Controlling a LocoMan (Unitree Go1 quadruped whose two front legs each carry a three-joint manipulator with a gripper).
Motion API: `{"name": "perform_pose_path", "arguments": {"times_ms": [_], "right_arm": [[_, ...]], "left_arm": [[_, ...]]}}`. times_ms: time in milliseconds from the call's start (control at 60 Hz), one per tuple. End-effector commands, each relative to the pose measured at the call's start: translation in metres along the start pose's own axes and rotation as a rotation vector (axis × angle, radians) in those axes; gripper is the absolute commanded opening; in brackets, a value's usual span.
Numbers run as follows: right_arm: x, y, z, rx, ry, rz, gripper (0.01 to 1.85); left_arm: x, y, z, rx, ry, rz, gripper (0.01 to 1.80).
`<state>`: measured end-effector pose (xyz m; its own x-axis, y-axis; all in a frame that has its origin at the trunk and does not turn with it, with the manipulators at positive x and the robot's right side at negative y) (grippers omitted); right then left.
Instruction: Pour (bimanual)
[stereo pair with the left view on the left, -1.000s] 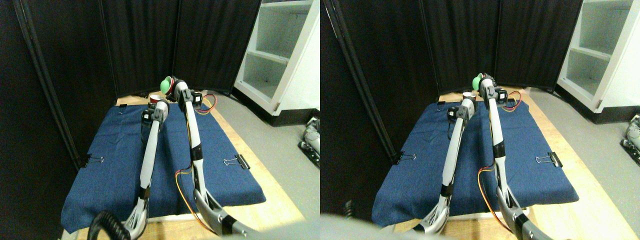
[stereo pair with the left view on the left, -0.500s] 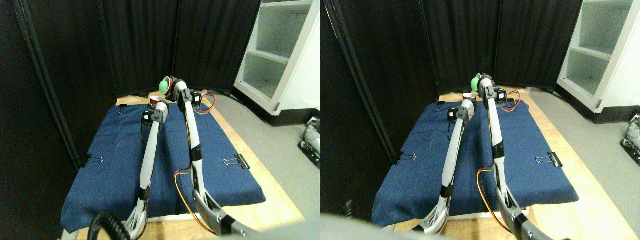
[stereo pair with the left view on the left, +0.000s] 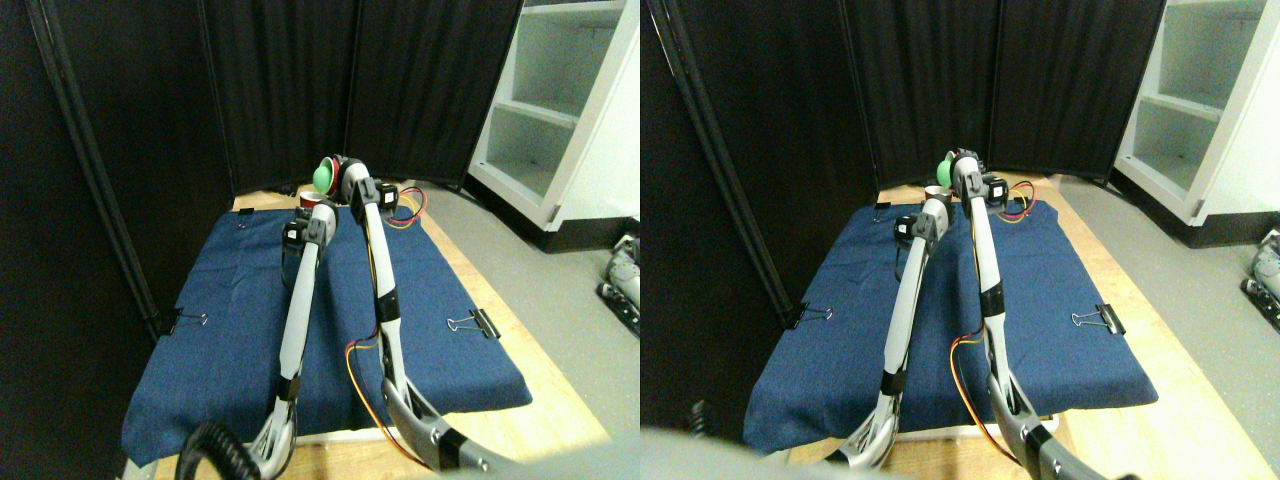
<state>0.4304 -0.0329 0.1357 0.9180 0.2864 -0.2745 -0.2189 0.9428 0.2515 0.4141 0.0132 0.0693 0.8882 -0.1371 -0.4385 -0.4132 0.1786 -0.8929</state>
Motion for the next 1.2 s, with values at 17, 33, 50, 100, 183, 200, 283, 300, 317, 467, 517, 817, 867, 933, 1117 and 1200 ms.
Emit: {"name": "perform_pose_path", "arguments": {"times_ms": [17, 33, 50, 100, 183, 200, 283, 300, 317, 467, 517, 817, 867, 933, 1117, 1200], "right_arm": [[0.001, 0.007, 0.008, -0.017, -0.033, 0.003, 0.33], [0.002, 0.006, 0.008, -0.021, -0.038, 0.014, 0.33], [0.002, 0.006, 0.009, -0.025, -0.038, 0.0, 0.33], [0.002, 0.006, 0.009, -0.026, -0.04, -0.026, 0.33], [0.005, 0.002, 0.01, -0.037, -0.041, -0.008, 0.33], [0.005, 0.001, 0.01, -0.04, -0.04, -0.003, 0.33], [0.009, -0.003, 0.011, -0.043, -0.036, 0.006, 0.33], [0.009, -0.003, 0.012, -0.047, -0.035, 0.005, 0.33], [0.009, -0.005, 0.012, -0.051, -0.032, 0.005, 0.33], [0.007, -0.008, 0.013, -0.07, -0.022, -0.029, 0.33], [0.007, -0.009, 0.013, -0.078, -0.03, -0.014, 0.33], [0.006, -0.009, 0.011, -0.087, -0.027, 0.003, 0.33], [0.007, -0.009, 0.011, -0.101, -0.034, 0.024, 0.33], [0.007, -0.008, 0.011, -0.117, -0.032, 0.032, 0.33], [0.003, -0.005, 0.009, -0.181, -0.005, 0.021, 0.33], [0.003, -0.006, 0.01, -0.223, -0.005, 0.036, 0.33]], "left_arm": [[-0.001, -0.006, 0.0, -0.025, 0.01, -0.032, 0.33], [-0.001, -0.006, 0.0, -0.023, 0.007, -0.031, 0.33], [-0.001, -0.006, 0.001, -0.018, 0.004, -0.033, 0.33], [-0.001, -0.005, 0.001, -0.014, 0.003, -0.035, 0.33], [-0.001, -0.005, 0.001, -0.012, 0.004, -0.034, 0.33], [-0.001, -0.005, 0.001, -0.014, 0.004, -0.033, 0.33], [-0.001, -0.004, 0.001, -0.02, 0.01, -0.03, 0.33], [-0.001, -0.005, 0.001, -0.019, 0.008, -0.03, 0.33], [-0.001, -0.005, 0.001, -0.022, 0.008, -0.028, 0.33], [-0.001, -0.006, 0.001, -0.021, 0.016, -0.031, 0.33], [-0.001, -0.007, 0.001, -0.02, 0.013, -0.028, 0.33], [0.0, -0.009, -0.001, -0.012, 0.014, -0.037, 0.33], [0.0, -0.009, -0.001, -0.011, 0.019, -0.039, 0.33], [0.0, -0.009, -0.002, -0.013, 0.014, -0.038, 0.33], [0.001, -0.009, -0.003, -0.029, 0.013, -0.027, 0.33], [0.002, -0.008, -0.004, -0.026, 0.012, -0.026, 0.33]]}}
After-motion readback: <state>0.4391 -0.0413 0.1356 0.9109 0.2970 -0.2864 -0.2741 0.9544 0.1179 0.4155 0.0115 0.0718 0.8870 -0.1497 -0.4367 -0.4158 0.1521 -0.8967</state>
